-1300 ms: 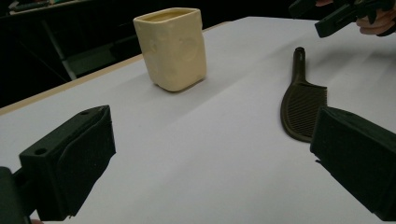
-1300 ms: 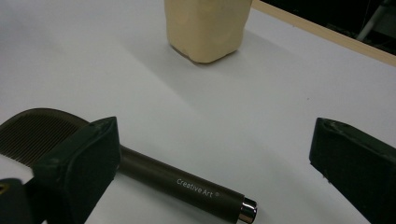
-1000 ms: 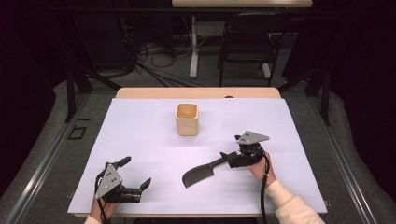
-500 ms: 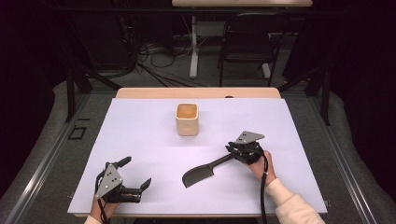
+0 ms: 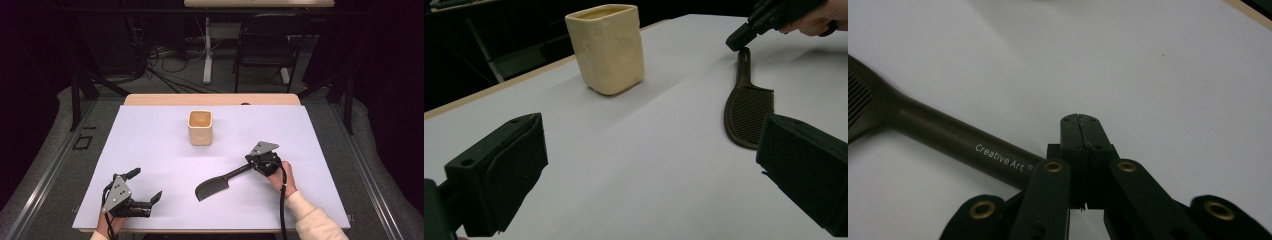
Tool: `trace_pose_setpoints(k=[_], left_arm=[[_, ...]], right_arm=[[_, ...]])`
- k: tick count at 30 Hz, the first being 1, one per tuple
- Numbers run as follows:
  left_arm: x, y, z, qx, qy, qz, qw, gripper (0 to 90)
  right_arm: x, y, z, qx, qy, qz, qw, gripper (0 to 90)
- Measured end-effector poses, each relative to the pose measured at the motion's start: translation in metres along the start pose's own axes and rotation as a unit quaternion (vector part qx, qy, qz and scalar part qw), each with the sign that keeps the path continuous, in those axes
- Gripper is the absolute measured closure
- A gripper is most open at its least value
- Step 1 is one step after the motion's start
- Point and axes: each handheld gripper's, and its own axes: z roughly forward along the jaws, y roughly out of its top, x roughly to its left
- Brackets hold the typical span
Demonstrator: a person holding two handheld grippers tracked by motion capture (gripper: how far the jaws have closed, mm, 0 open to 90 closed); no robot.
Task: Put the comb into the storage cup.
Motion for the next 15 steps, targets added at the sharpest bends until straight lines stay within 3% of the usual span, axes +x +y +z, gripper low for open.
trace_pose_setpoints(k=[15], left_arm=[[0.0006,0.0000,-0.0011,0.000,0.003,0.001,1.0000,0.1]], right_arm=[[0.0032,-0.0015,0.0013,0.031,0.010,-0.013,0.9994,90.0]])
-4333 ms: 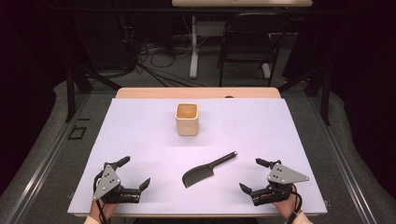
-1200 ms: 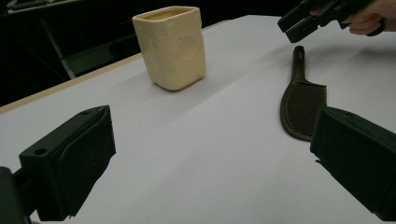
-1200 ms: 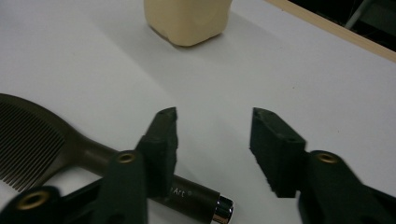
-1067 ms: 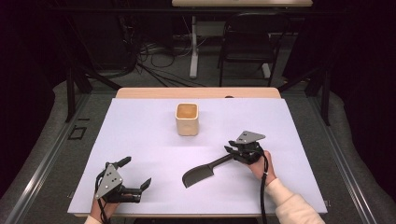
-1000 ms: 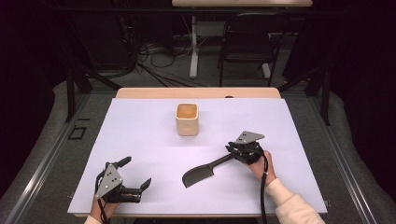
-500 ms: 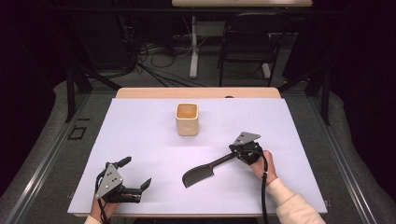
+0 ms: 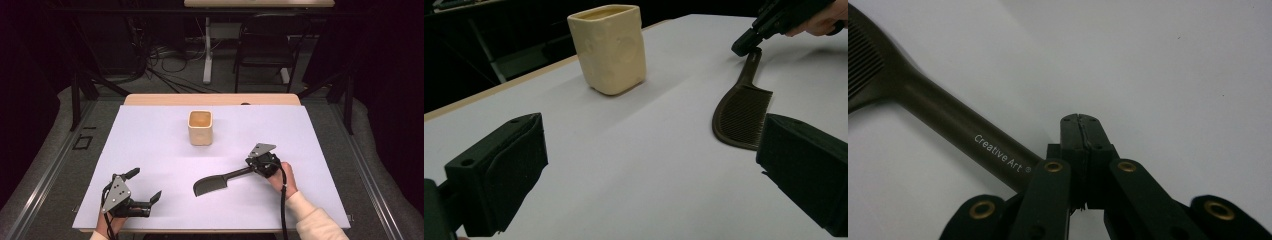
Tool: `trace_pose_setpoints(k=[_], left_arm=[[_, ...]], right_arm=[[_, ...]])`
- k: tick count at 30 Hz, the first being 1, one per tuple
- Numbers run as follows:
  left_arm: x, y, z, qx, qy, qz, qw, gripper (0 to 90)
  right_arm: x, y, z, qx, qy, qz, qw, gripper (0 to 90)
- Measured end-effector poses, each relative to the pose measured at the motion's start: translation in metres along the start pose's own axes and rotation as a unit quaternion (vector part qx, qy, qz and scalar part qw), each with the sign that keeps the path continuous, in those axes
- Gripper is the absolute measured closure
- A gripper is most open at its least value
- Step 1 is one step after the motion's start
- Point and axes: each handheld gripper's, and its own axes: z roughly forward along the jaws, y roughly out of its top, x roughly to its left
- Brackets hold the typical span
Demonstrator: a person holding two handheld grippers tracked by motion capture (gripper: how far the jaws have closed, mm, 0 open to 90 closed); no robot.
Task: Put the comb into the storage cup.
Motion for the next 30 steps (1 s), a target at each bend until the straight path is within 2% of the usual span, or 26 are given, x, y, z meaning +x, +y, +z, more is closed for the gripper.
trace_pose_setpoints(k=[8,25,30], left_arm=[[0.000,0.000,-0.001,0.000,0.003,0.000,1.0000,0.2],[0.000,0.000,-0.002,-0.001,0.003,0.000,1.0000,0.1],[0.000,0.000,-0.002,-0.002,0.004,0.001,1.0000,0.2]], right_arm=[[0.003,0.000,-0.003,0.010,0.006,0.004,0.9999,90.0],[0.010,-0.004,-0.013,0.052,0.025,0.007,0.9983,90.0],[0.013,-0.004,-0.014,0.052,0.032,0.002,0.9981,90.0]])
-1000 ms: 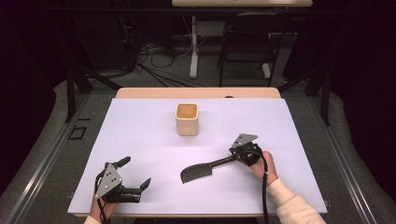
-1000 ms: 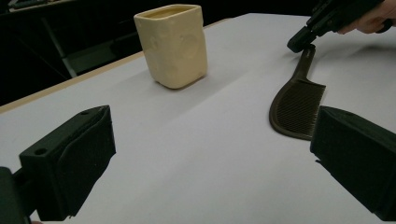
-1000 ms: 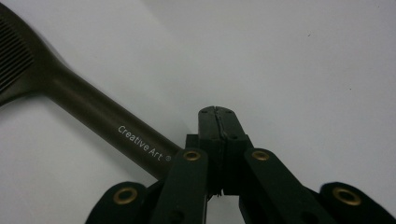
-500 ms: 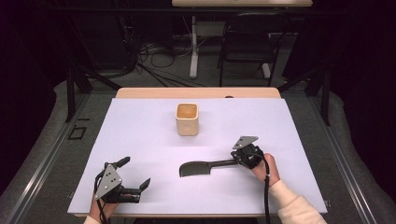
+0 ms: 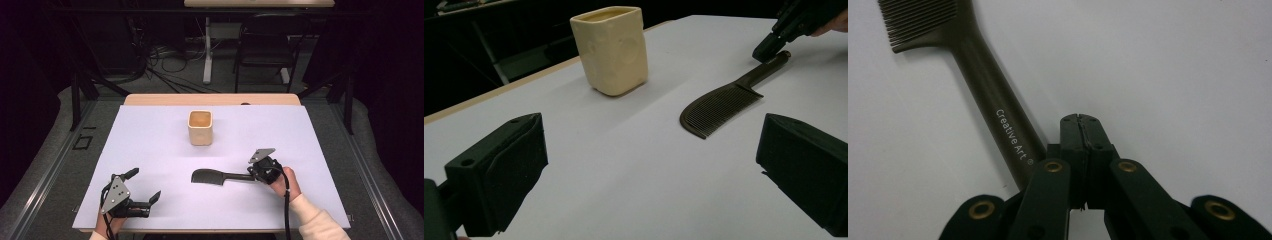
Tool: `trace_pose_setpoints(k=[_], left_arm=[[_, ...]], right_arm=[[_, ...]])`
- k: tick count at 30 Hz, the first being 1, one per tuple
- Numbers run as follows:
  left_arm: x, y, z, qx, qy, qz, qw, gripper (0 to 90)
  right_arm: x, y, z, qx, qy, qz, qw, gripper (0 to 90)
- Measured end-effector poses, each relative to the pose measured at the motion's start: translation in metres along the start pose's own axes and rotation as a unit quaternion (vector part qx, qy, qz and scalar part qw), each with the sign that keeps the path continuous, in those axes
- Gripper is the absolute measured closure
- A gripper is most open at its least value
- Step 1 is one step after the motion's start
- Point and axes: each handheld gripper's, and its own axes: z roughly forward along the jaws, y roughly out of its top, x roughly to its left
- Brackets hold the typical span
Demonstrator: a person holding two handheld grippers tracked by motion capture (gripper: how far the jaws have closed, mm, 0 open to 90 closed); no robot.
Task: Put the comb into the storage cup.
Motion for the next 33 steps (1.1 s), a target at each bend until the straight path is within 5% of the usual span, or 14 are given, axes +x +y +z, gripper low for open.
trace_pose_setpoints(k=[25,33], left_arm=[[0.001,0.000,-0.001,-0.001,0.003,0.000,1.0000,0.2],[0.001,0.000,0.000,-0.002,0.002,-0.003,1.0000,0.2]], right_arm=[[0.014,0.002,-0.006,0.030,0.021,-0.021,0.9991,89.5],[0.010,0.006,-0.014,0.019,0.019,-0.028,0.9992,75.0]])
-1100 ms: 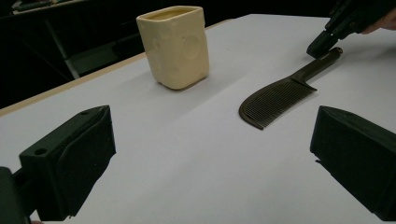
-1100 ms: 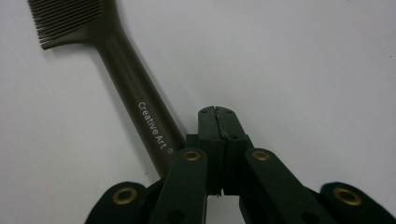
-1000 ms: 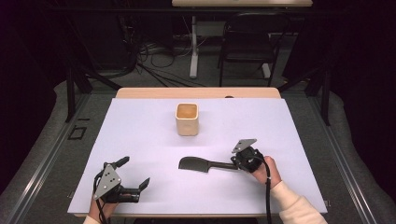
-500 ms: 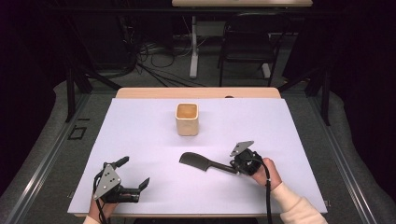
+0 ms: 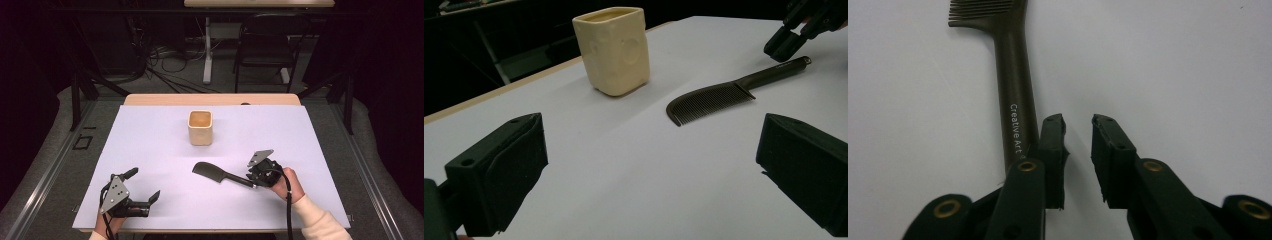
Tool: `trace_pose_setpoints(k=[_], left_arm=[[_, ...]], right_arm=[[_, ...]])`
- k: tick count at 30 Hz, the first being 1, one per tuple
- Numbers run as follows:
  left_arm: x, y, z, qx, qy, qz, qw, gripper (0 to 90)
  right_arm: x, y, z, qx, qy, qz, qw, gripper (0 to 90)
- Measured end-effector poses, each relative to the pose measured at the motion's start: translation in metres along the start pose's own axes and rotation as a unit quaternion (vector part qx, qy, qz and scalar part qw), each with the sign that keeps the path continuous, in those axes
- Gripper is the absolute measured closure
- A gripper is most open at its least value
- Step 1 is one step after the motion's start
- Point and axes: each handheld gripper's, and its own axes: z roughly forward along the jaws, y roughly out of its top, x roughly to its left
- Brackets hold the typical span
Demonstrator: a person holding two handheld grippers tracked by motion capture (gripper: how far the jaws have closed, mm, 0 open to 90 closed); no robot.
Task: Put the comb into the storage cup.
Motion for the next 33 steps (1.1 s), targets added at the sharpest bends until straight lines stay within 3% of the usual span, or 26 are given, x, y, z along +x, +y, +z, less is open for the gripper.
trace_pose_setpoints(k=[7,8,10,12,13,16,27,33], left_arm=[[0.000,0.000,0.000,0.001,-0.002,0.000,1.0000,0.2],[0.000,0.000,0.000,0.000,-0.001,0.000,1.0000,0.2],[0.000,0.000,0.000,0.001,-0.001,0.000,1.0000,0.2],[0.000,0.000,0.000,0.001,-0.001,-0.001,1.0000,0.2],[0.000,0.000,0.000,0.001,-0.001,-0.001,1.0000,0.2],[-0.001,0.000,0.001,0.001,-0.002,0.000,1.0000,0.2],[-0.001,0.000,0.001,0.001,-0.001,-0.001,1.0000,0.2],[-0.001,0.000,0.001,0.002,-0.001,0.000,1.0000,0.2]], right_arm=[[-0.002,0.004,-0.008,0.001,0.002,-0.008,1.0000,59.5],[-0.003,0.006,-0.010,0.001,-0.004,-0.011,0.9999,50.7],[-0.003,0.007,-0.013,-0.002,-0.003,-0.005,1.0000,46.4],[-0.004,0.009,-0.015,0.000,-0.007,-0.008,0.9999,36.6],[-0.004,0.009,-0.015,0.000,-0.007,-0.008,0.9999,36.6],[-0.002,0.013,-0.018,0.009,-0.004,-0.007,0.9999,21.9],[0.008,0.025,-0.017,0.019,0.010,-0.024,0.9995,3.9],[0.011,0.030,-0.014,0.022,0.020,-0.027,0.9992,0.0]])
